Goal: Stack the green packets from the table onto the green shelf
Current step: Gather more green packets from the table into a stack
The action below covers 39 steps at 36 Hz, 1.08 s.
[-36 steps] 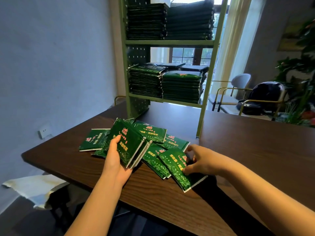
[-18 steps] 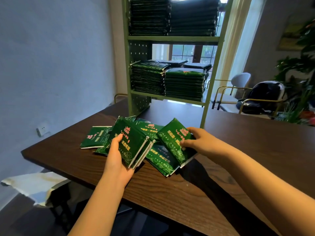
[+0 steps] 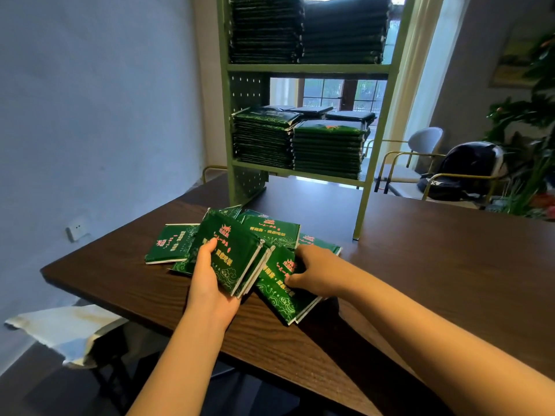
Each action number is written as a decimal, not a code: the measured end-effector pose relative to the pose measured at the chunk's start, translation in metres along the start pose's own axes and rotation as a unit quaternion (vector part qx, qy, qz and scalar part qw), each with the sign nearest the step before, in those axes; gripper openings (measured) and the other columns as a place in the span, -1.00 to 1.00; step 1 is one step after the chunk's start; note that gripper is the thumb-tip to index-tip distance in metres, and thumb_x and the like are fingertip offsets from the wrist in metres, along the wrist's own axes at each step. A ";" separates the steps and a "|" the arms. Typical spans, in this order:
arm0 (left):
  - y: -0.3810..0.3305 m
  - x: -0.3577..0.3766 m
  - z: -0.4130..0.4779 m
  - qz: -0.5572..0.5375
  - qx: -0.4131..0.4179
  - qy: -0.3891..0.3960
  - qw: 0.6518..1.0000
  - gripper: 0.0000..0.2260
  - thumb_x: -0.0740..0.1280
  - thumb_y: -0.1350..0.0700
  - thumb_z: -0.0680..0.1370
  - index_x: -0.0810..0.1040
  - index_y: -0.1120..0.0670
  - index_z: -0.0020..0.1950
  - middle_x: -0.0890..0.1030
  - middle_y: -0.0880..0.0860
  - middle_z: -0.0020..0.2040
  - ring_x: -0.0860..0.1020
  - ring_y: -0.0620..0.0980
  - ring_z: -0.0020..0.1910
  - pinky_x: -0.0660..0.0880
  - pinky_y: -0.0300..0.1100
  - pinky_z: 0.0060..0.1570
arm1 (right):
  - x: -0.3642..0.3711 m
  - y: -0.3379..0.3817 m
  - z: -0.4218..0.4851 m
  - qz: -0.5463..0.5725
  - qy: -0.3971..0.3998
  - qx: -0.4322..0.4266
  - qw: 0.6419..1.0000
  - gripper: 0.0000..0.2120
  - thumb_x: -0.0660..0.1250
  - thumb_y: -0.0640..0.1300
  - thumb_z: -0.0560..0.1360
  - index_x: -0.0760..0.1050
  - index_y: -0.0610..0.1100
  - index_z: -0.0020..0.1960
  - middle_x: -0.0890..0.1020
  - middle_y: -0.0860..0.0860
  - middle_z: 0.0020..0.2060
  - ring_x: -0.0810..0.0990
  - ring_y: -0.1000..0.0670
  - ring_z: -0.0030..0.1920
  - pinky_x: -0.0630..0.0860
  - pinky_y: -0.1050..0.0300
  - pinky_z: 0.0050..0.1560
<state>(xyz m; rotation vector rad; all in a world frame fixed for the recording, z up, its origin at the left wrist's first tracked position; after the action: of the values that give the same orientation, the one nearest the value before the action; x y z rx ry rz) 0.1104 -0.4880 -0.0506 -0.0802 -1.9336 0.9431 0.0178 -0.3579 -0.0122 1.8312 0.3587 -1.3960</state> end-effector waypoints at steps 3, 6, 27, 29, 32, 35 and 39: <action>0.000 0.000 0.001 0.003 0.001 -0.001 1.000 -0.75 0.25 -0.07 0.59 0.60 0.08 0.03 0.69 0.08 -0.23 0.63 0.06 -0.27 0.56 -0.08 -0.21 | 0.001 -0.001 -0.002 0.033 -0.006 0.006 0.999 -0.74 0.37 -0.08 0.49 0.34 -0.14 0.04 0.46 -0.04 -0.03 0.42 -0.03 -0.05 0.32 0.16 -0.11; 0.000 -0.002 0.001 0.006 0.000 0.001 1.000 -0.75 0.25 -0.07 0.59 0.59 0.08 0.06 0.68 0.09 -0.17 0.63 0.07 -0.23 0.57 -0.08 -0.23 | 0.000 -0.002 -0.006 0.065 -0.001 0.012 0.998 -0.65 0.38 -0.08 0.49 0.33 -0.14 0.17 0.49 -0.07 0.06 0.44 -0.03 -0.01 0.36 0.14 -0.06; 0.016 0.016 -0.005 0.262 0.118 0.001 0.958 -0.77 0.36 0.17 0.54 0.50 0.10 0.20 0.66 0.15 0.08 0.63 0.15 0.07 0.54 0.18 0.16 | -0.018 -0.011 -0.037 0.471 -0.161 -0.096 0.862 -0.55 0.24 -0.35 0.53 0.37 0.15 0.22 0.62 -0.05 0.04 0.66 0.04 -0.12 0.62 0.15 -0.10; 0.018 0.016 -0.001 0.279 0.125 0.007 0.952 -0.73 0.37 0.11 0.53 0.52 0.11 0.22 0.65 0.14 0.12 0.62 0.15 0.12 0.50 0.21 0.20 | -0.010 -0.007 -0.040 0.467 -0.158 -0.114 0.862 -0.54 0.23 -0.39 0.52 0.38 0.09 0.25 0.62 -0.05 0.05 0.66 0.03 -0.06 0.62 0.15 -0.06; 0.035 -0.008 0.035 0.257 0.084 0.007 0.963 -0.16 0.45 -0.37 0.31 0.40 0.09 0.43 0.52 0.11 0.35 0.52 0.13 0.30 0.42 0.19 0.30 | 0.003 -0.004 -0.040 0.467 -0.159 -0.123 0.861 -0.53 0.22 -0.41 0.52 0.38 0.01 0.31 0.63 -0.03 0.06 0.64 0.00 0.04 0.59 0.07 0.08; 0.039 -0.006 0.036 0.227 0.050 0.032 0.972 -0.01 0.41 -0.50 0.22 0.31 0.02 0.50 0.41 0.08 0.46 0.47 0.10 0.35 0.41 0.15 0.32 | 0.013 0.000 -0.038 0.440 -0.183 -0.125 0.870 -0.54 0.25 -0.37 0.50 0.37 0.05 0.28 0.59 0.00 0.10 0.59 0.11 0.08 0.52 0.22 0.12; 0.032 0.029 -0.015 0.270 0.135 0.085 0.950 -0.69 0.35 0.11 0.56 0.41 0.07 0.27 0.61 0.12 0.17 0.61 0.03 0.08 0.54 -0.04 0.12 | 0.023 0.007 -0.039 0.373 -0.222 -0.140 0.890 -0.52 0.20 -0.12 0.39 0.24 0.28 0.22 0.41 0.10 0.15 0.34 0.34 0.19 0.28 0.42 0.26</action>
<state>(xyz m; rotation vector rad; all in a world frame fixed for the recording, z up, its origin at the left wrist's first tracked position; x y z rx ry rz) 0.0957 -0.4448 -0.0463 -0.5344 -1.6306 1.5002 0.0572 -0.3389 -0.0272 1.1574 -0.3450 -1.0809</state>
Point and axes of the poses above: each hand's wrist, its own z-axis towards the middle knuckle, its own x-axis out of the palm, y = z × x, the point moved 1 cm from there along z, towards the middle knuckle
